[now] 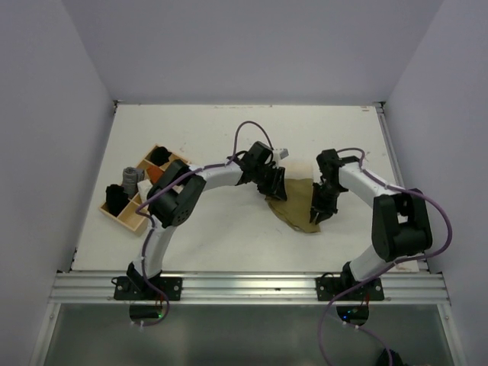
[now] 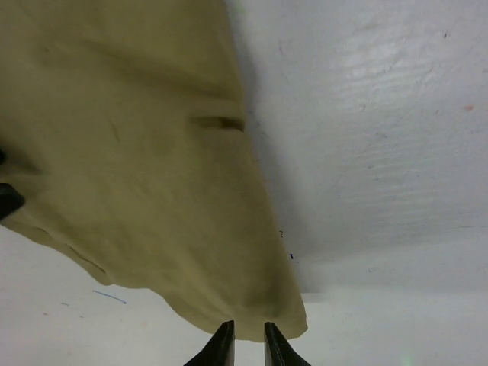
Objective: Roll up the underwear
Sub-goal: Fold the underwear
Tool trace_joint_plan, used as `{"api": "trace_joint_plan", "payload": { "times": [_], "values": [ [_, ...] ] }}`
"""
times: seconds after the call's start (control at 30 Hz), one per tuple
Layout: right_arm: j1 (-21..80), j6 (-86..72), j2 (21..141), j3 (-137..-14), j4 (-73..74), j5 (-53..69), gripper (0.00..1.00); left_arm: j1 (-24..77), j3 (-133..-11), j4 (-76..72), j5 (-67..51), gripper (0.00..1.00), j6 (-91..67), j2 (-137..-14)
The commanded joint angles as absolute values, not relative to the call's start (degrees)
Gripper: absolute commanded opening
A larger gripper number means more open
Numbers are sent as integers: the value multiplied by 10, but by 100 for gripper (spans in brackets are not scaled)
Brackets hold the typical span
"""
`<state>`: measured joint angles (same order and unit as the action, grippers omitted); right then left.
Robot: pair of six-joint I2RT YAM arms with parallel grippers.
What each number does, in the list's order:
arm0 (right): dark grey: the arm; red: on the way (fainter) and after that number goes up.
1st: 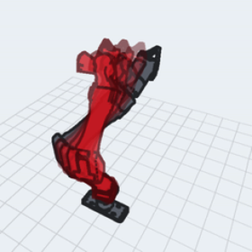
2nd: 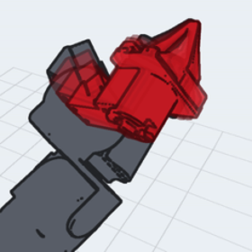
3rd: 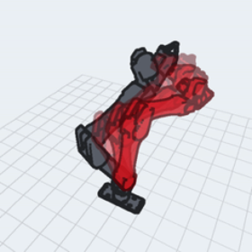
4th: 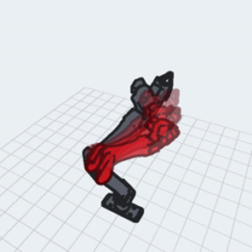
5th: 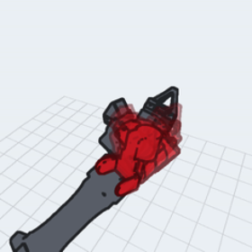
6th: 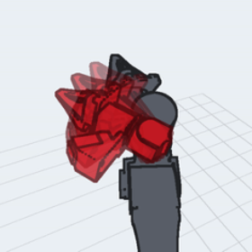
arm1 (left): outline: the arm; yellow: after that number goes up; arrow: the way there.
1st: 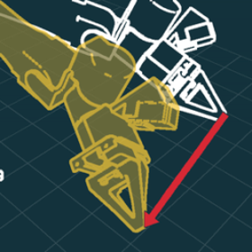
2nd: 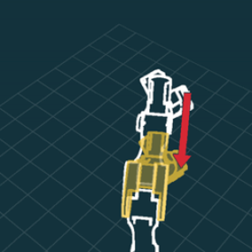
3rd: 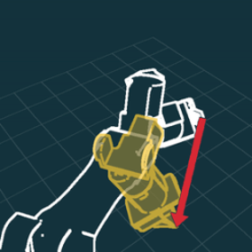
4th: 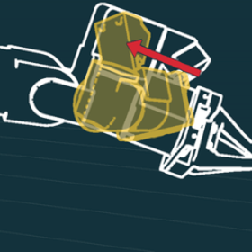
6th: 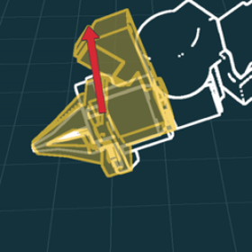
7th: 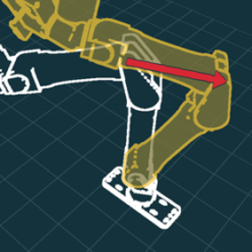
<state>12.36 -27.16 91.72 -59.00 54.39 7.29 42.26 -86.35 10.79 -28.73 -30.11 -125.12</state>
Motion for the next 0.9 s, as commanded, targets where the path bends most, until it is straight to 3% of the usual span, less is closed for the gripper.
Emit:
{"api": "trace_joint_plan", "payload": {
  "times": [0.0,0.43,0.67,0.87],
  "values": [
    [125,-279,886,-555,490,79,25,417,-858,92,-272,37,-274,-1261],
    [126,-306,870,-446,430,54,28,411,-831,110,-236,38,-253,-1247],
    [129,-322,811,-538,519,48,31,411,-823,104,-256,41,-251,-1189],
    [111,-309,904,-636,496,29,34,430,-792,84,-260,43,-265,-1123]
  ]
}}
